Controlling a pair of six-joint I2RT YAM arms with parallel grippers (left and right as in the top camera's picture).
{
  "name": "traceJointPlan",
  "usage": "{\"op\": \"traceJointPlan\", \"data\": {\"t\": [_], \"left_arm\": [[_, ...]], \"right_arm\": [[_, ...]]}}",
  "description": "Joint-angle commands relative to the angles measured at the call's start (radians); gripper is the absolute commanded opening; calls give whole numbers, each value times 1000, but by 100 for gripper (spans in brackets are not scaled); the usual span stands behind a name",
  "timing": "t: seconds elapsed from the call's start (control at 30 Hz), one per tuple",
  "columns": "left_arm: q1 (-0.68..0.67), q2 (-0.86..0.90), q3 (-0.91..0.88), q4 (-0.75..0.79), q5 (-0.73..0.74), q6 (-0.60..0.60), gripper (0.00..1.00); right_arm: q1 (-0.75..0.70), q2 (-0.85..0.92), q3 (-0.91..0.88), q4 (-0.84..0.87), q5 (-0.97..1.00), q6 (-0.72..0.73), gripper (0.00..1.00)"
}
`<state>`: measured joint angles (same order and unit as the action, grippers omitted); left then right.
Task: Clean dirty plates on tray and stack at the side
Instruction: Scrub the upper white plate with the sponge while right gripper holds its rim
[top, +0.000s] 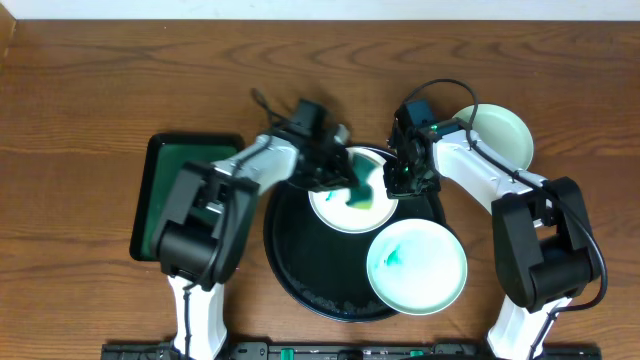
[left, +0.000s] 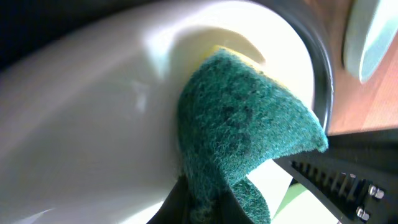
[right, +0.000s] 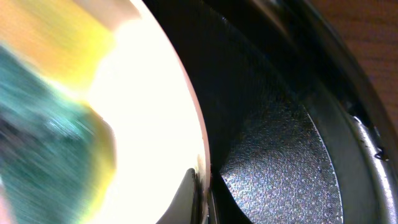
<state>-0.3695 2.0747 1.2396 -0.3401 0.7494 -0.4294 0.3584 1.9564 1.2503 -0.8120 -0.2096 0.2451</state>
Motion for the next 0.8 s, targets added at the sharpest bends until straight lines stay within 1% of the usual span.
{"op": "traceJointPlan", "data": {"t": [0.0,0.1,0.17,0.3,0.4,0.53,0.63,0.77], "left_arm": [[109,50,-15,-38,-273,20,7],[125,50,-14,-71,-320,28,8],[125,50,-6,-116,-383,33,7],[108,50,12,-237,-477,88,7],[85,50,27,-352,-624,109,7],[57,50,44,-457,-781,133,7],[30,50,58,-498,-868,145,7],[-15,50,81,-512,-983,145,7]], "right_arm": [[36,25,-39,-26,-8,-22,1],[36,25,-39,-26,-8,-22,1],[36,25,-39,-26,-8,-22,1],[36,25,-39,-26,-4,-22,1],[36,25,-39,-26,-3,-22,1],[36,25,-39,-25,-3,-22,1],[36,25,-39,-19,-2,-22,1],[36,25,-39,-17,-2,-22,1]]}}
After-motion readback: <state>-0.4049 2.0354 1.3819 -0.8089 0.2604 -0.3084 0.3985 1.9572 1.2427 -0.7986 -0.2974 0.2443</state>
